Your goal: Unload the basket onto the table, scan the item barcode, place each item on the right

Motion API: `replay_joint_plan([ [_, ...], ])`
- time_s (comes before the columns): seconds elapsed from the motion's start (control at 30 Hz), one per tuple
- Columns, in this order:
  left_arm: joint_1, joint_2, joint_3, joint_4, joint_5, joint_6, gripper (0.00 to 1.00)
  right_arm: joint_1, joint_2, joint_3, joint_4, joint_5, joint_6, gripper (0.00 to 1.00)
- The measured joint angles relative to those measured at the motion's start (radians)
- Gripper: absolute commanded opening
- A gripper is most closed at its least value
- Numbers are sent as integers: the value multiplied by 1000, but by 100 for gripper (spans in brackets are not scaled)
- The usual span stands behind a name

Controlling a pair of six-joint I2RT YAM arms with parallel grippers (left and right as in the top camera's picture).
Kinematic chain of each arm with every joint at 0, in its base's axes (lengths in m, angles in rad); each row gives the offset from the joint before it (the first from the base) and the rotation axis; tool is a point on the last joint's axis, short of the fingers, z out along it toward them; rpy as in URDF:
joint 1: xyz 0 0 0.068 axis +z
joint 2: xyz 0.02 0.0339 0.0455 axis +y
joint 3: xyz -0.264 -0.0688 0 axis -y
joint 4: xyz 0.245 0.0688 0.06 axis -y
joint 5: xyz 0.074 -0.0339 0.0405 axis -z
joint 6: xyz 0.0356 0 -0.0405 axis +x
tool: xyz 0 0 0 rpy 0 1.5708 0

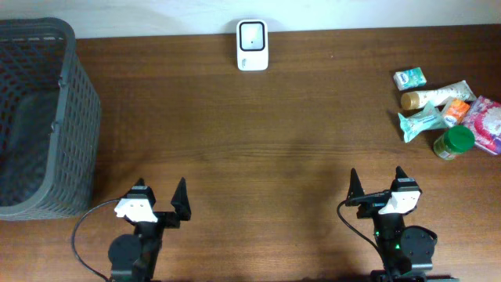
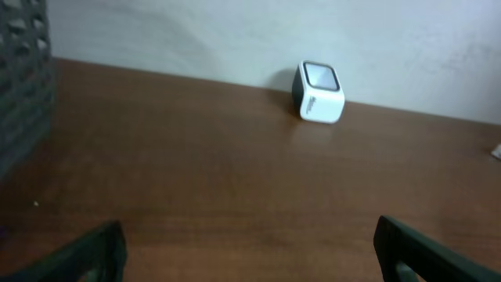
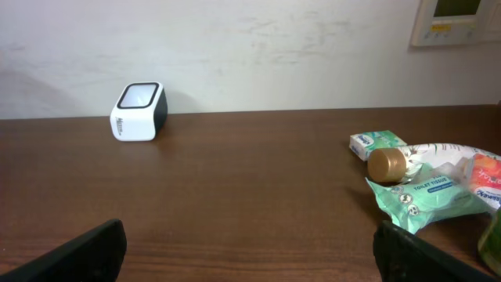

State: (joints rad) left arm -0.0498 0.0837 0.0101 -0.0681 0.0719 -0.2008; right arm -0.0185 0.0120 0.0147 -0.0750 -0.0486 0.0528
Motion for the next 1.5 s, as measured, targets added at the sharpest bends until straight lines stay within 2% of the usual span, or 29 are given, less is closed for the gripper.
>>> replay_joint_plan([
  [0.17, 2, -68, 0, 0, 0, 36, 99, 0, 0, 0, 0, 0, 0, 99],
  [0.53, 42, -69, 0, -3, -17, 198, 99, 0, 0, 0, 0, 0, 0, 99],
  [0.7, 77, -69, 0, -7, -53, 209, 99, 0, 0, 0, 0, 0, 1, 99],
  [1.5, 79, -69, 0, -6, -140, 209, 99, 0, 0, 0, 0, 0, 0, 99],
])
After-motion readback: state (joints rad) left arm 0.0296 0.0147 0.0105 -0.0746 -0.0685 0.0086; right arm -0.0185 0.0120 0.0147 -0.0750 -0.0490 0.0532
